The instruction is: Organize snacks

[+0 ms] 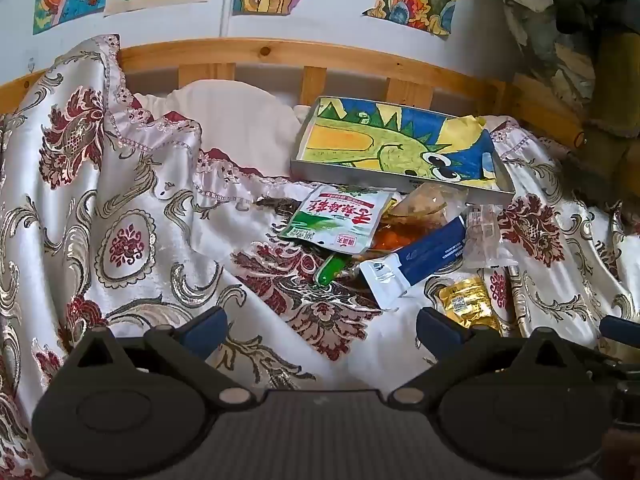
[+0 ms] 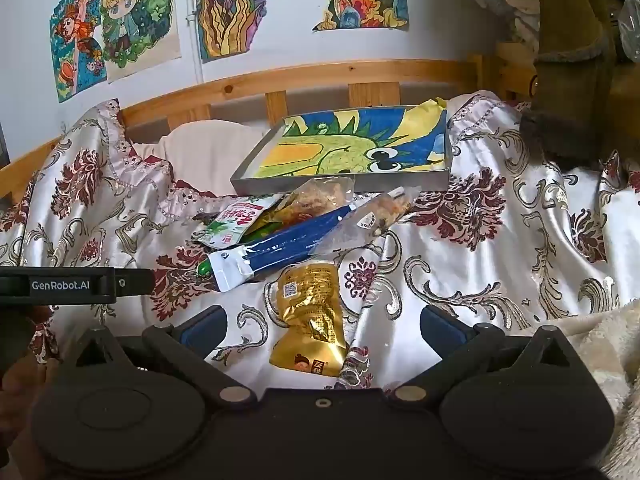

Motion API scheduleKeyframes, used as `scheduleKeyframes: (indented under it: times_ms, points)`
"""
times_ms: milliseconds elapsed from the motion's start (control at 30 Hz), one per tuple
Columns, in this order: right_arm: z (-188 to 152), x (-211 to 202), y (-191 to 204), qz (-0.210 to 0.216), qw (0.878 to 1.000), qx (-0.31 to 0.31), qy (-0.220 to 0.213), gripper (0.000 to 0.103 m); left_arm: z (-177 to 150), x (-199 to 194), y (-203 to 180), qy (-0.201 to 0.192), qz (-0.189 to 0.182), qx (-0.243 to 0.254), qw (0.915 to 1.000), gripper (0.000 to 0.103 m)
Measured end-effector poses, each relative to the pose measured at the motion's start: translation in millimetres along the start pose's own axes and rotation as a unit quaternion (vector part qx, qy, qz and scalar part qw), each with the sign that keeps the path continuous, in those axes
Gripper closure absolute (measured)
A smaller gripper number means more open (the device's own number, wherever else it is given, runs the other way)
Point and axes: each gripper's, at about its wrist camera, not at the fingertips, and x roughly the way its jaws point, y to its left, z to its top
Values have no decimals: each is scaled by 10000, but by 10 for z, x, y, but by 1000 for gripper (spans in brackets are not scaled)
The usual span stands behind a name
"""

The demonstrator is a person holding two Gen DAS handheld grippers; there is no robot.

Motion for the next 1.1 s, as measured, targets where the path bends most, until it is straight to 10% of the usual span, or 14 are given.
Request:
scheduleKeyframes:
  times_ms: [1100]
  points:
    - [-9, 6, 1, 14, 10000, 17, -4, 1, -16, 22, 7, 42, -41, -47, 10000, 0]
